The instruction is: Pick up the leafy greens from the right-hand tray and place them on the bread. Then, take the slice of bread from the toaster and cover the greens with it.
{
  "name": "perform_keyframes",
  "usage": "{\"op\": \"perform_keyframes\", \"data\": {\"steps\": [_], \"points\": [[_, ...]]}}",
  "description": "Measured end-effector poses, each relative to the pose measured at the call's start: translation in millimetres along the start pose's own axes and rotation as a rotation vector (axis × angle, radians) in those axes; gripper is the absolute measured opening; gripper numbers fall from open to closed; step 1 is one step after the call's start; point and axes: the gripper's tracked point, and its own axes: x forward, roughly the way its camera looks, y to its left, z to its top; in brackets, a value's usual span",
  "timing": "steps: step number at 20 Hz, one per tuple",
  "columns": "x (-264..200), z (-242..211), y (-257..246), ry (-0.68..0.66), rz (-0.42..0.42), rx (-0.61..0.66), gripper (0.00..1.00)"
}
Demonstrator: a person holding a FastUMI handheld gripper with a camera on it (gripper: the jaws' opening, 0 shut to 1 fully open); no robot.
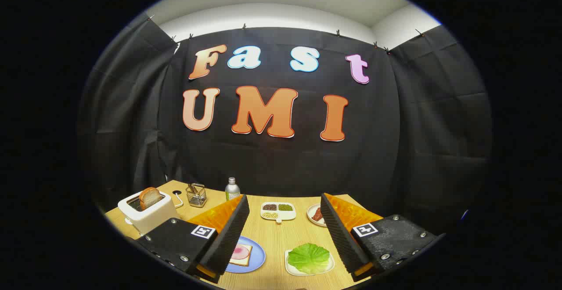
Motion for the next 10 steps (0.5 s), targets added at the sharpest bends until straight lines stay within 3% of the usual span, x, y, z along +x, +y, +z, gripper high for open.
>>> {"op": "perform_keyframes", "data": {"steps": [10], "points": [[6.9, -19.9, -14.8, 0.02, -0.009, 0.018, 0.98]]}}
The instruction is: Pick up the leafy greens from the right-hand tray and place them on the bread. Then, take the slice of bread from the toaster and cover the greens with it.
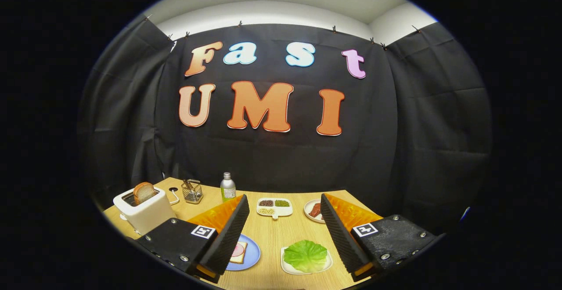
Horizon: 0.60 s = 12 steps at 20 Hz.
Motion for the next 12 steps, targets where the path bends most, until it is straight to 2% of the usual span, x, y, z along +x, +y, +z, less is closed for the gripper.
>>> {"op": "perform_keyframes", "data": {"steps": [12], "points": [[8.0, -1.5, -33.0, -0.005, 0.039, 0.039, 0.98]]}}
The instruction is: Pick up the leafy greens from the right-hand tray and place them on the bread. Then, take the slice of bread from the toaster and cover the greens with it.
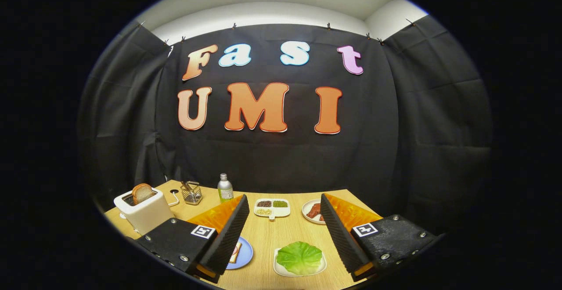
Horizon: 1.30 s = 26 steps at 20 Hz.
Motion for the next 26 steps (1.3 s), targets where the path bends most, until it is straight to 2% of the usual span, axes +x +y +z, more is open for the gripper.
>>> {"op": "perform_keyframes", "data": {"steps": [7, 11, 26], "points": [[1.2, -17.5, -12.5, 0.023, 0.057, 0.017, 0.98], [7.6, -34.8, -22.9, 0.046, 0.042, 0.019, 0.98], [53.1, -161.1, -29.2, 0.287, 0.032, -0.073, 0.98]]}}
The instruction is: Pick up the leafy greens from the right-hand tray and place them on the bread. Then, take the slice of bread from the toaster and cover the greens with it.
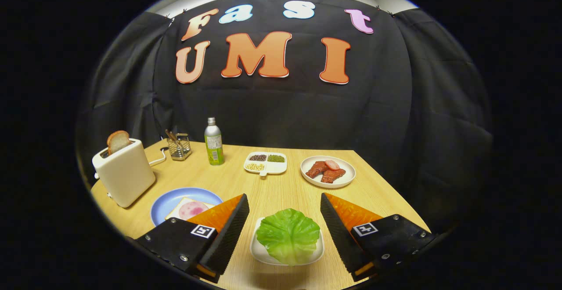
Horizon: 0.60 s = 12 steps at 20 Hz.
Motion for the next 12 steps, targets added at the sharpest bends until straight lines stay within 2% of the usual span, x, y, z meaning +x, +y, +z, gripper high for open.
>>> {"op": "perform_keyframes", "data": {"steps": [12], "points": [[32.4, -89.9, -7.8, 0.234, 0.009, -0.003, 0.98]]}}
